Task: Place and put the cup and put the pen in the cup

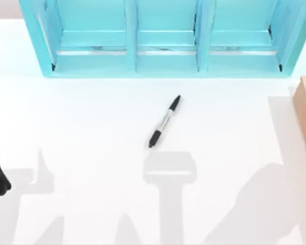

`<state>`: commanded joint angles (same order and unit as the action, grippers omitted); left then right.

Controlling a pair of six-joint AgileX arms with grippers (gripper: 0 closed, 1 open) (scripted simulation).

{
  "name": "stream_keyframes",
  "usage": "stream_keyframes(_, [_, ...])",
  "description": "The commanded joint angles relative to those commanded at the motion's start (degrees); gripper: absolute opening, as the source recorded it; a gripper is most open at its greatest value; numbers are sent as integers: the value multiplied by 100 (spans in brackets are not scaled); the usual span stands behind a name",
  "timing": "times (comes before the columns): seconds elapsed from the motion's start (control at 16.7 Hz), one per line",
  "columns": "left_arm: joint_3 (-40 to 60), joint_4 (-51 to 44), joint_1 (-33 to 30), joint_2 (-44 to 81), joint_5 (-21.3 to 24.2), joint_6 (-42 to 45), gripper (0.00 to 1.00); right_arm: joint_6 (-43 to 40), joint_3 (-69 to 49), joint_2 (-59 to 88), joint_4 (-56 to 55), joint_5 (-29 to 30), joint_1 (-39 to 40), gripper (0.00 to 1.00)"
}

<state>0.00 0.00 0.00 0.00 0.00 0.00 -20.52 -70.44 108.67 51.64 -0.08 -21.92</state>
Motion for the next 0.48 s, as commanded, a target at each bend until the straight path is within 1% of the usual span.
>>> stream_keyframes(0.36, [0,0,0,0,0,0,100,18,-16,-9,15,0,12,0])
stream_keyframes(0.48, [0,0,0,0,0,0,100,208,-203,-47,224,1,168,0])
